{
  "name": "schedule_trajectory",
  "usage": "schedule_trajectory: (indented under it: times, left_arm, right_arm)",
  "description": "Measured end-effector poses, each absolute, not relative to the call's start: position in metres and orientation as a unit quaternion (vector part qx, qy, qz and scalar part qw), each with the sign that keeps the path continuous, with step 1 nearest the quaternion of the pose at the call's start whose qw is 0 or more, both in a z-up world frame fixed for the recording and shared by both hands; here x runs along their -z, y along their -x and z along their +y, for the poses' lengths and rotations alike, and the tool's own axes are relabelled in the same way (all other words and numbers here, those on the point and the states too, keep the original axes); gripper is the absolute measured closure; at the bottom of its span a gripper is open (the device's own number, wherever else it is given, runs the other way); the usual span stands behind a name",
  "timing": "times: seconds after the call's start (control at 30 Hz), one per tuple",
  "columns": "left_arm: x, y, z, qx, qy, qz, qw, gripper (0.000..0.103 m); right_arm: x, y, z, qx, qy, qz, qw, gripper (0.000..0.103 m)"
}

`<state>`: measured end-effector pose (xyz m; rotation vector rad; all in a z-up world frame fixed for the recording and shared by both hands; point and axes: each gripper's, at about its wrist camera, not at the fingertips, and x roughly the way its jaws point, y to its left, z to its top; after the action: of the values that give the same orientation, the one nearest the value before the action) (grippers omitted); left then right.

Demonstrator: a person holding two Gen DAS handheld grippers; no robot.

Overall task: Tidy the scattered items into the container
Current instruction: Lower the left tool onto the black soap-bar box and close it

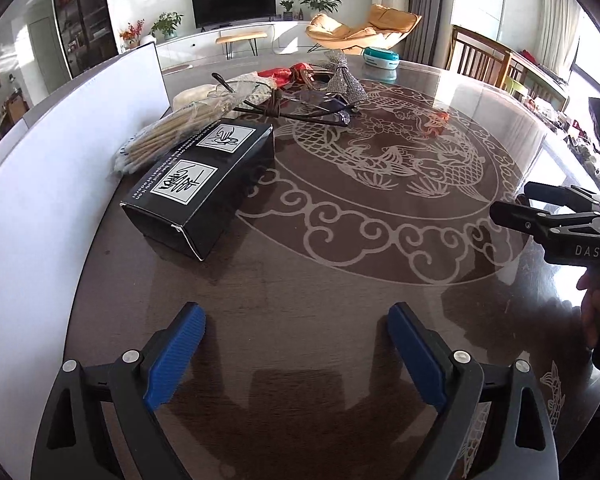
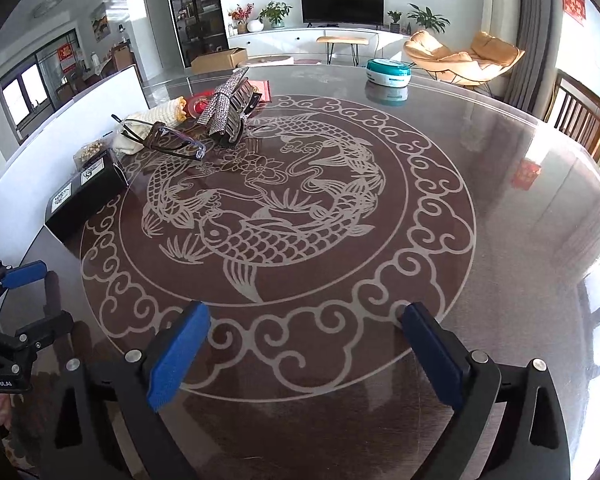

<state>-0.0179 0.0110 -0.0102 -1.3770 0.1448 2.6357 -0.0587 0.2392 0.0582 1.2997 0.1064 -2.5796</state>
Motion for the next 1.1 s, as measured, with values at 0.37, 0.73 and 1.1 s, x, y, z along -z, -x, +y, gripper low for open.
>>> schedule_trajectory:
  times: [0.37,0.73,1.1]
  left_arm:
    - [0.012,0.032,0.007,-0.881,0.461,0.052,0.091,0.0]
    - [0.012,0.052,0.001,-0.882,0.46,0.049,0.09,0.0]
    - [0.011,0.082,-0.004,-0.883,0.46,0.043,0.079,0.0]
  right_arm:
    - [-0.055,0.058,0.228,0.879,-0.454,0.07,0.128,0.0]
    - [-0.055,0.057,0.229,0.879,-0.454,0.07,0.128,0.0]
    - [-0.055,0.057,0.229,0.879,-0.453,0.07,0.128,0.0]
